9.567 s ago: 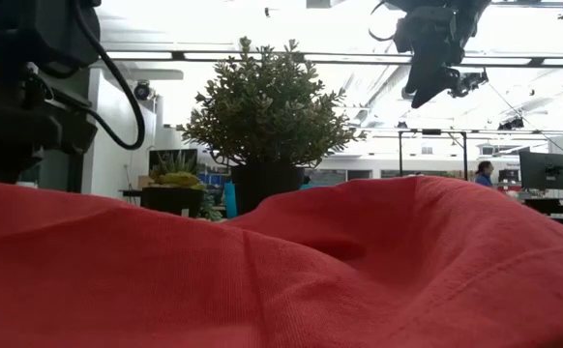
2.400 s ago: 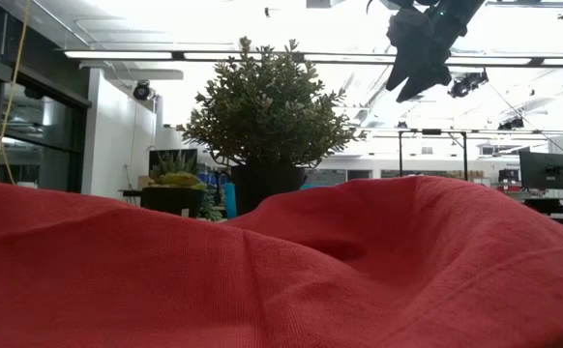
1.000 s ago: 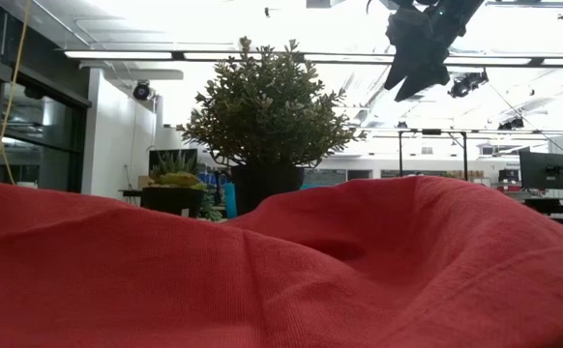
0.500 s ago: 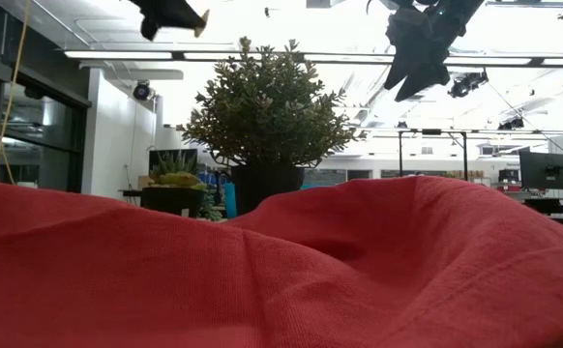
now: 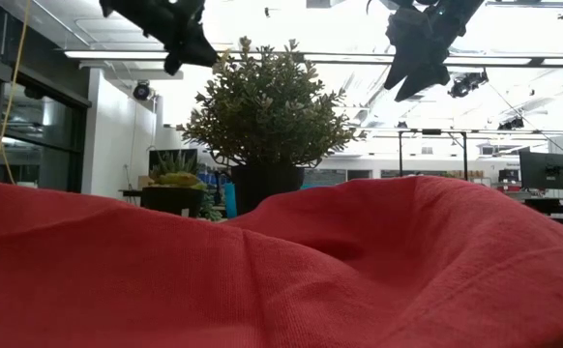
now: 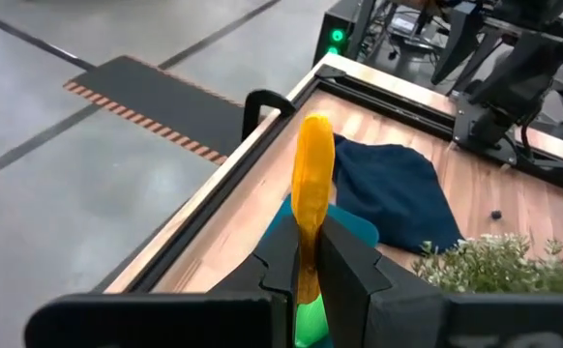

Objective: Pick and placing Produce into tupperware
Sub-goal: Put the yellow corn into the blue bin

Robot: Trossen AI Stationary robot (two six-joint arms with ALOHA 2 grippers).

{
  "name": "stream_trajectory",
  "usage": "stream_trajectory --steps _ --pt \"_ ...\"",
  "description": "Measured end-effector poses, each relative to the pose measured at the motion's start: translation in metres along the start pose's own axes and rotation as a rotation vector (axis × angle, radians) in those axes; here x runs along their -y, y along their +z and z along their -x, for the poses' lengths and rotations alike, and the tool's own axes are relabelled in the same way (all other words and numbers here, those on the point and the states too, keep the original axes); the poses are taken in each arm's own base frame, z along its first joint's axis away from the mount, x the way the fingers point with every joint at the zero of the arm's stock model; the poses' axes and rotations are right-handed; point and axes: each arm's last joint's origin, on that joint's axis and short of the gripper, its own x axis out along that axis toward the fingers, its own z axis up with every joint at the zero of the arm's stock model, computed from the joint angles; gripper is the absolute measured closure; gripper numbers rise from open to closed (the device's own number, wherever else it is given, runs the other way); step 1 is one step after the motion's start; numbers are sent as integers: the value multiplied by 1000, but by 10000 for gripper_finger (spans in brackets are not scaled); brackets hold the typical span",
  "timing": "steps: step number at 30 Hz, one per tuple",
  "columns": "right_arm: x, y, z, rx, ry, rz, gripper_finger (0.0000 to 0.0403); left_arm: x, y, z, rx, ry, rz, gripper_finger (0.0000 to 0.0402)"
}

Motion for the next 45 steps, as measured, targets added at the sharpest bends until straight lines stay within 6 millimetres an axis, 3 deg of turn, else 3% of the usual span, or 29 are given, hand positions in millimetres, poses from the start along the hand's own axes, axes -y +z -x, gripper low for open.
stream_trajectory --steps 7,18,33,45 --pt "0 0 0 3 -13 0 171 -7 -1 -23 -76 -25 27 378" --pt "1 0 0 4 -20 3 171 -20 32 -64 -270 -41 -22 378" --pt "1 0 0 9 -44 3 171 -32 21 -108 -412 -84 1 378" --pt "2 1 0 19 -62 2 171 -15 30 -134 -497 -113 -48 378"
